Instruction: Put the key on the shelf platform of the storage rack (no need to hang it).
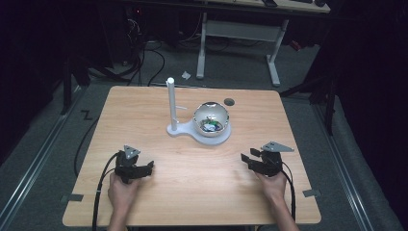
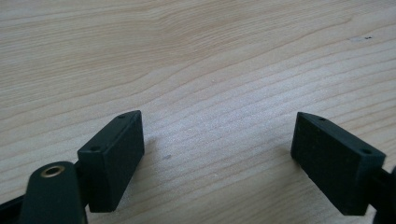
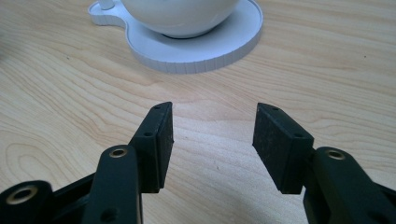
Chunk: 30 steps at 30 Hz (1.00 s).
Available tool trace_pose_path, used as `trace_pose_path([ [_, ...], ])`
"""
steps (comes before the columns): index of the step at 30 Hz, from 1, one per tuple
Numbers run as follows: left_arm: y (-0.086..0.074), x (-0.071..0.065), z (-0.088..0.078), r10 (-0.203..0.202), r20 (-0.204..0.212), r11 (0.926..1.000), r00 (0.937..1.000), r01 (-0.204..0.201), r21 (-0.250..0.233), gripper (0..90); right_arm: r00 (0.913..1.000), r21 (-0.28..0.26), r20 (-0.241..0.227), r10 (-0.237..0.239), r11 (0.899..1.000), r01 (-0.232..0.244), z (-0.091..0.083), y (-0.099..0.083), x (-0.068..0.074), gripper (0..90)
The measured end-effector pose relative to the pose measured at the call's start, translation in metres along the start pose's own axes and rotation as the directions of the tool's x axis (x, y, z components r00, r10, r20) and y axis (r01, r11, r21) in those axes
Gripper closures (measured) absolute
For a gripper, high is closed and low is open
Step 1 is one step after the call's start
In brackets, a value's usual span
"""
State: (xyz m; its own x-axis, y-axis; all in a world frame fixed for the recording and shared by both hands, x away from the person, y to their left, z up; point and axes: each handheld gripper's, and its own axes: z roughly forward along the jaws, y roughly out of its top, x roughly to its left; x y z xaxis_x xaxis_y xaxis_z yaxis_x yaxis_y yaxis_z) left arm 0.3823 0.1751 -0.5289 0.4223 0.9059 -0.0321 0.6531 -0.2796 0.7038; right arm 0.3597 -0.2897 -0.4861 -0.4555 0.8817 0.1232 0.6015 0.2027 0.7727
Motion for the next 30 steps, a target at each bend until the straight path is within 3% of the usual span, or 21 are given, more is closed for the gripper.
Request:
trace_pose_path([
  [30, 0.000, 0.000, 0.000, 0.000, 0.000, 1.0000, 1.0000, 0.000, 0.000, 17.7, 0.9975, 0.081, 0.070, -0.013, 0.997, 0.008, 0.026, -0.011, -0.007, 47.2],
])
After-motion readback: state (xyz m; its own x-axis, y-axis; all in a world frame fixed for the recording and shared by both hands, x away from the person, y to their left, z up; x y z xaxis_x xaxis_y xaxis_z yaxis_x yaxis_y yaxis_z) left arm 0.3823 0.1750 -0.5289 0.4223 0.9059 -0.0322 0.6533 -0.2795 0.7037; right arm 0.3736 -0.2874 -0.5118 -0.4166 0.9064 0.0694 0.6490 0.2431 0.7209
